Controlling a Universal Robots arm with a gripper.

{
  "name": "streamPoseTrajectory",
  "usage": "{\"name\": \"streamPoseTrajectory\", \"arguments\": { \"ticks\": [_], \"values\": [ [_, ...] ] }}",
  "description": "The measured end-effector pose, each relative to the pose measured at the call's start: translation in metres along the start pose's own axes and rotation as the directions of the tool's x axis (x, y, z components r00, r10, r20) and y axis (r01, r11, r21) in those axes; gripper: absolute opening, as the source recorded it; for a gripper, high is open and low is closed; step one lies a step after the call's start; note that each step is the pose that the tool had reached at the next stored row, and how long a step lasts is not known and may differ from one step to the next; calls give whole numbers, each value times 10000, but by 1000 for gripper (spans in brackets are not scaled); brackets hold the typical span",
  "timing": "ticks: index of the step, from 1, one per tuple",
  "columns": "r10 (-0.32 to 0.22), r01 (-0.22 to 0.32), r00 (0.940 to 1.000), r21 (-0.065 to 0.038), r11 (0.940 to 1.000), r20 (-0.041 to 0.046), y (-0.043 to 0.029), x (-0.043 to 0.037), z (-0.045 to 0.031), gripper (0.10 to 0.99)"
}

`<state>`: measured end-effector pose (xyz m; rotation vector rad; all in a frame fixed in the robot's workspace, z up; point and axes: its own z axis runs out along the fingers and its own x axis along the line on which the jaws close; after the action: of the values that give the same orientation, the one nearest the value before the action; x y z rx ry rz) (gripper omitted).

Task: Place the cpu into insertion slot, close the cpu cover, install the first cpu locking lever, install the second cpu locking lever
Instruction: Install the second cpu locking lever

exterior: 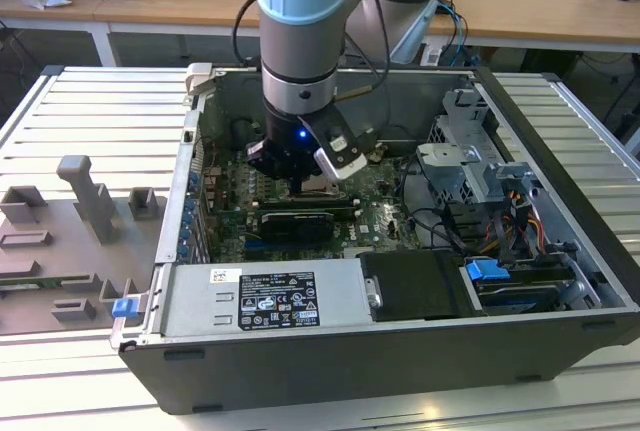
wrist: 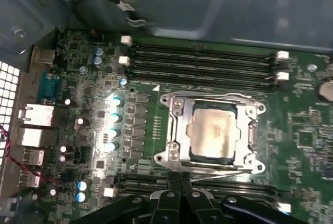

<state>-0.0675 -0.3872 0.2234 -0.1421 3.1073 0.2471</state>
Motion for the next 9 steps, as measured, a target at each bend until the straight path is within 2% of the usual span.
{"name": "streamPoseTrajectory", "arguments": {
  "ticks": [3, 5, 6, 7, 8, 9],
  "values": [
    [-27, 27, 10000, -25, 10000, -1, -11, 17, 79, 106],
    [-46, 46, 10000, -86, 10000, 0, -18, 26, 118, 106],
    [-50, 50, 10000, -172, 9998, 8, -20, 28, 124, 106],
    [-51, 52, 10000, -376, 9993, 28, -37, 32, 133, 106],
    [-53, 55, 10000, -504, 9987, 40, -56, 39, 141, 106],
    [-53, 56, 10000, -575, 9983, 49, -70, 55, 156, 106]
  ]
}}
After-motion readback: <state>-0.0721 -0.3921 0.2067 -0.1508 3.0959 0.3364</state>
